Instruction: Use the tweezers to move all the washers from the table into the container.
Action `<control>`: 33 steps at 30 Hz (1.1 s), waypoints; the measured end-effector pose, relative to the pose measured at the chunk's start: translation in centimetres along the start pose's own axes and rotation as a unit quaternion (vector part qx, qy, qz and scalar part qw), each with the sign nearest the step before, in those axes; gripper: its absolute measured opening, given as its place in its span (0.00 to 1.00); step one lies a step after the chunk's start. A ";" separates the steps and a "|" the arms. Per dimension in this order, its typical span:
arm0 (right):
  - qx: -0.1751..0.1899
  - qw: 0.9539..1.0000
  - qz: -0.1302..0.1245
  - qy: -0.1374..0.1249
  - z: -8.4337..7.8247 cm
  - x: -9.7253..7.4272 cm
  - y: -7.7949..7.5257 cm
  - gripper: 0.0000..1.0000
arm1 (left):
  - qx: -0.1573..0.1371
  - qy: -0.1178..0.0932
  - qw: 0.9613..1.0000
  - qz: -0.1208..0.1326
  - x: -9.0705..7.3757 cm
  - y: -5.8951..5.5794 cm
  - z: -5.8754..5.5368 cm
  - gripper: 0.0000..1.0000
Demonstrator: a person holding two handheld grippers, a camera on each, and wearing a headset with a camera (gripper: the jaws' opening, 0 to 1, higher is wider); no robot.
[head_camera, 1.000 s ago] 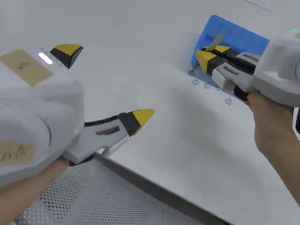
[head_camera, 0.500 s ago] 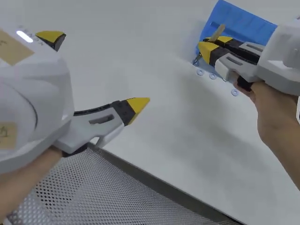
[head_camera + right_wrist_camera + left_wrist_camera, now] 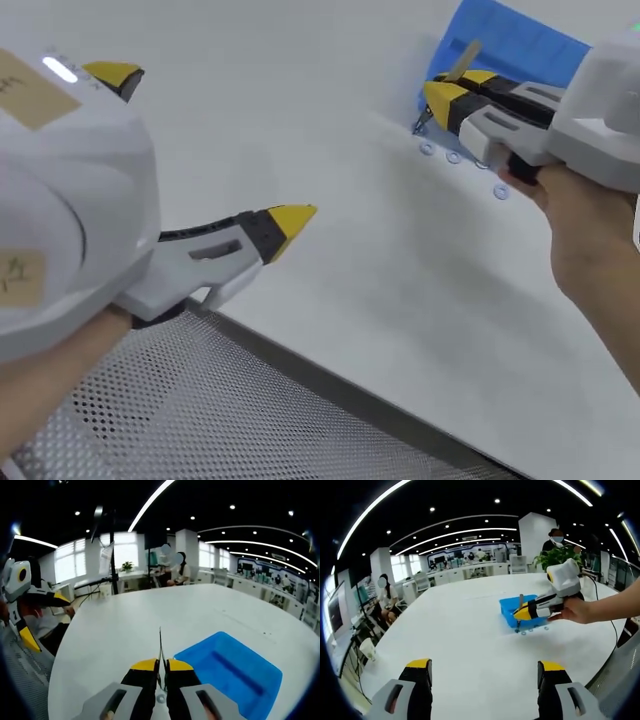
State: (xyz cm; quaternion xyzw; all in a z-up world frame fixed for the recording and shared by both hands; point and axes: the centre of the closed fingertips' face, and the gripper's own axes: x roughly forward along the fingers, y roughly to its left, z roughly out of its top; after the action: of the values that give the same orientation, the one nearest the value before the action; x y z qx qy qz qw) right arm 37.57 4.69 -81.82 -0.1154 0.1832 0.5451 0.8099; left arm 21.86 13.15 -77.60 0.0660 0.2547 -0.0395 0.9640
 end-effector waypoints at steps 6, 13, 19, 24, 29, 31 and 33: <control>-0.008 1.000 0.003 0.008 -0.2 0.1 0.0 0.01 | 0.005 0.002 1.000 -0.003 0.0 -0.2 -0.1 0.90; 0.000 1.000 0.003 0.014 -0.3 0.1 0.1 0.00 | 0.005 0.006 1.000 0.001 0.0 0.0 -0.3 0.89; 0.027 0.999 0.013 0.013 0.0 0.0 0.5 0.00 | 0.010 0.007 1.000 0.000 0.0 -0.2 -0.3 0.90; 0.012 1.000 0.022 0.016 0.7 -0.1 1.2 0.00 | 0.014 0.007 1.000 0.001 0.0 -0.2 -0.3 0.90; 0.005 1.000 0.028 0.014 1.6 -0.5 1.6 0.00 | 0.018 0.014 1.000 -0.004 0.1 -0.4 -0.5 0.89; 0.005 0.999 0.030 0.013 1.9 -0.8 1.7 0.00 | 0.019 0.013 1.000 -0.004 0.1 -0.4 -0.4 0.89; 0.007 0.999 0.032 0.013 2.3 -1.1 1.9 0.00 | 0.017 0.012 1.000 -0.004 0.1 -0.4 -0.4 0.89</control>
State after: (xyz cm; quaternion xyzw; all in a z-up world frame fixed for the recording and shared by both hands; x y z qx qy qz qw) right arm 35.86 5.33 -79.23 -0.1103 0.2011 0.5683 0.7902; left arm 21.67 12.80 -78.04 0.0814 0.2657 -0.0470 0.9595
